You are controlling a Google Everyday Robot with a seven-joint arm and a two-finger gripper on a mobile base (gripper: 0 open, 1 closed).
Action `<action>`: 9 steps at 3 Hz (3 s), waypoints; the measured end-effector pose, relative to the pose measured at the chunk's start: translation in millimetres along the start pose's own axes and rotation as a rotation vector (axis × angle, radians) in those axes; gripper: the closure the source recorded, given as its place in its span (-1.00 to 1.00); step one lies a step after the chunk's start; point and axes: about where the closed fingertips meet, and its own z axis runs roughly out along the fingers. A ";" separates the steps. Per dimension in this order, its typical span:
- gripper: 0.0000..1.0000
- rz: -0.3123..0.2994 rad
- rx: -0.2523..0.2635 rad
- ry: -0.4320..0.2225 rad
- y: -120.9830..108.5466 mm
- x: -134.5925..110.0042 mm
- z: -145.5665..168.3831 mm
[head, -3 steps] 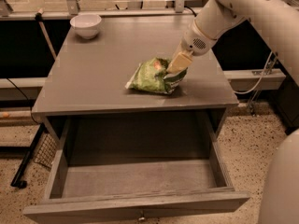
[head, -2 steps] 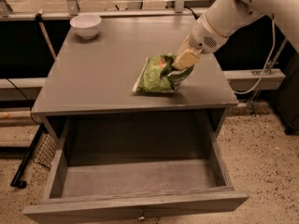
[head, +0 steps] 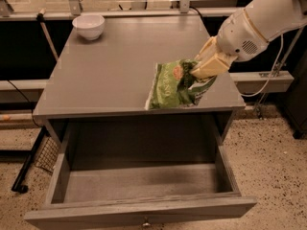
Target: Place green jalapeno chip bag into top drawer
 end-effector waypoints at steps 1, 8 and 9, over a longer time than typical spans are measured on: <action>1.00 0.000 0.000 0.000 0.0 -0.1 0.1; 1.00 0.111 -0.081 0.046 110.7 52.6 96.1; 1.00 0.159 -0.078 0.054 103.9 74.7 123.1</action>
Offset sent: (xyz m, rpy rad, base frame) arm -0.0427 -0.0007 -0.0119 -0.0017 0.0407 0.0213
